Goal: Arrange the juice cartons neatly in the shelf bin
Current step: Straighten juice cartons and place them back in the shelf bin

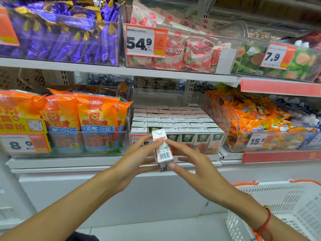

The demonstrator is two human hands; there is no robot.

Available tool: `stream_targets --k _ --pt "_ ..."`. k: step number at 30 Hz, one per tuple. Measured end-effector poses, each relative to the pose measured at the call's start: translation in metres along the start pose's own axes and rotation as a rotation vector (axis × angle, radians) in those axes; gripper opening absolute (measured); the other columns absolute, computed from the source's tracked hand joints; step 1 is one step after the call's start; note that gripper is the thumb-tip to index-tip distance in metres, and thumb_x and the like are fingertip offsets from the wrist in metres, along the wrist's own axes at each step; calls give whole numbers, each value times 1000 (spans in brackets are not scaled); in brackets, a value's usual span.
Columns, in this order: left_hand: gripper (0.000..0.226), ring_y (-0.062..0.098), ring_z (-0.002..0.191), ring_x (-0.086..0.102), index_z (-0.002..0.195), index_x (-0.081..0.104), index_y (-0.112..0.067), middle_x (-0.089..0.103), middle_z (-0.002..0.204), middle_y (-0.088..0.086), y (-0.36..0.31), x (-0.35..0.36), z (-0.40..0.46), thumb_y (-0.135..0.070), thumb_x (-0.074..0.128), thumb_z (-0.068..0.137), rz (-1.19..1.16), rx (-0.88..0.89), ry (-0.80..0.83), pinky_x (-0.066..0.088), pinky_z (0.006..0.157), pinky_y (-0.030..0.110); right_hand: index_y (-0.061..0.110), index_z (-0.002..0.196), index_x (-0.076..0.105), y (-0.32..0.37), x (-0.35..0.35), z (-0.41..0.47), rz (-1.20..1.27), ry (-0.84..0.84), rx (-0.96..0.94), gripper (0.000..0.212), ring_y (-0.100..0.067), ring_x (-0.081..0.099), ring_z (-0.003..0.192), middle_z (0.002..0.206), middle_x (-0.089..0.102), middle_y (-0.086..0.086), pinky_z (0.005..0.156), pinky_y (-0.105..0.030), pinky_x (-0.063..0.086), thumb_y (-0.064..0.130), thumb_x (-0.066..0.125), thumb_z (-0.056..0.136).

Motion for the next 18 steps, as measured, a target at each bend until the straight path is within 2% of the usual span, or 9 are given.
stream_targets --k 2,4,6,9,12,18 --pt "42 16 89 74 119 61 -30 76 98 2 7 2 0 -47 69 82 -86 -97 2 58 65 25 37 135 52 -1 -4 5 131 -40 47 49 4 55 120 129 60 24 99 -19 46 32 65 89" --pt "49 20 88 74 115 65 -25 76 96 9 12 2 -1 -51 73 74 -138 -198 3 59 64 29 35 122 63 -2 -8 8 232 -82 80 40 2 63 107 114 69 22 89 -18 52 37 66 82" --pt "56 20 88 74 116 66 -22 76 98 11 16 3 -2 -55 73 71 -160 -303 49 60 67 34 39 103 71 -4 -13 8 289 -150 102 29 3 68 95 100 73 21 79 -13 52 42 68 75" --pt "71 19 83 73 122 62 -15 73 101 13 20 6 -6 -57 74 65 -201 -441 120 61 70 39 36 84 78 -13 -16 8 417 -222 211 20 -1 70 81 88 76 12 68 -15 55 49 69 71" --pt "82 19 78 73 123 60 -13 73 102 13 26 9 -8 -58 76 56 -206 -512 129 62 70 41 28 82 80 -21 -13 7 489 -218 348 31 -4 70 73 85 76 7 62 -15 54 53 70 68" --pt "81 19 79 74 122 60 -14 74 100 12 28 5 -8 -59 76 56 -178 -511 101 62 72 43 29 86 79 -28 -9 6 484 -168 428 41 -5 71 79 89 75 8 68 -18 56 61 70 62"
Point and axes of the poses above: each hand's wrist, its own z-axis towards the middle knuckle, its own x-axis out of the palm, y = z × x, the point moved 6 cm from there along z, towards the middle knuckle
